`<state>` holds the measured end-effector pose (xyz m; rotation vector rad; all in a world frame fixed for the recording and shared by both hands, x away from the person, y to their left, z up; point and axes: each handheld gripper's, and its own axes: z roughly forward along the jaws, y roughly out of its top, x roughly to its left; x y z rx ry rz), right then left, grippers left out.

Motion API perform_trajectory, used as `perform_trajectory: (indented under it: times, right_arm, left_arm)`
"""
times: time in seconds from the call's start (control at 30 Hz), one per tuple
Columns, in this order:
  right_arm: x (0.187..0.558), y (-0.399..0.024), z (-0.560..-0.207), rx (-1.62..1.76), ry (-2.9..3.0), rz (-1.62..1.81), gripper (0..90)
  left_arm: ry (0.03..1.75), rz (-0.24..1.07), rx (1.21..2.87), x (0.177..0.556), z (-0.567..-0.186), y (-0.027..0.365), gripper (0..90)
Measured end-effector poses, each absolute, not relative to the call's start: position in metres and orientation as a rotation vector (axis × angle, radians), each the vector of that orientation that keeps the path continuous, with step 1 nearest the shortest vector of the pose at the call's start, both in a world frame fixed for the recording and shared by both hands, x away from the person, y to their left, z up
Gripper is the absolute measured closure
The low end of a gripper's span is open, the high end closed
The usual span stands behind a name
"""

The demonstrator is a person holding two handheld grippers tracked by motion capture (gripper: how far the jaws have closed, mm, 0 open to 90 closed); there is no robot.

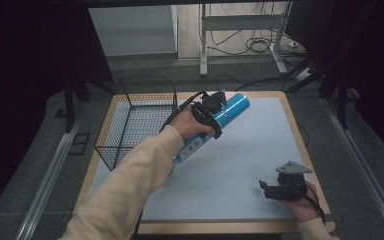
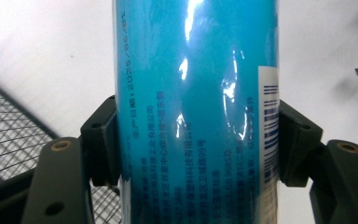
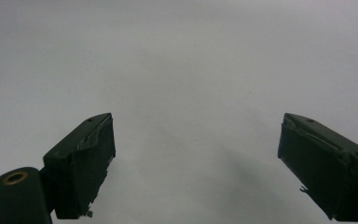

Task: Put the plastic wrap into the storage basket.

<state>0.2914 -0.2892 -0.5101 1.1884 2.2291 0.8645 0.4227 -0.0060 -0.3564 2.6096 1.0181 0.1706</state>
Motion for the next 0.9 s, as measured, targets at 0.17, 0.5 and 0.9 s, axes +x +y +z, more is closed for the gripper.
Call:
perform_trajectory:
  times: [0.17,0.5,0.9]
  right_arm:
    - [0.291,-0.289,-0.51,1.189,2.23,0.864,11.4]
    - [0.292,-0.289,-0.511,1.19,2.229,0.864,11.4]
    - [0.292,-0.289,-0.511,1.192,2.23,0.861,11.5]
  left_arm:
    - [1.021,0.183,2.601,0.425,-0.353,-0.001,31.3]
    - [1.036,0.195,2.584,0.427,-0.348,0.006,31.3]
    - [1.062,0.21,2.56,0.431,-0.339,0.02,31.3]
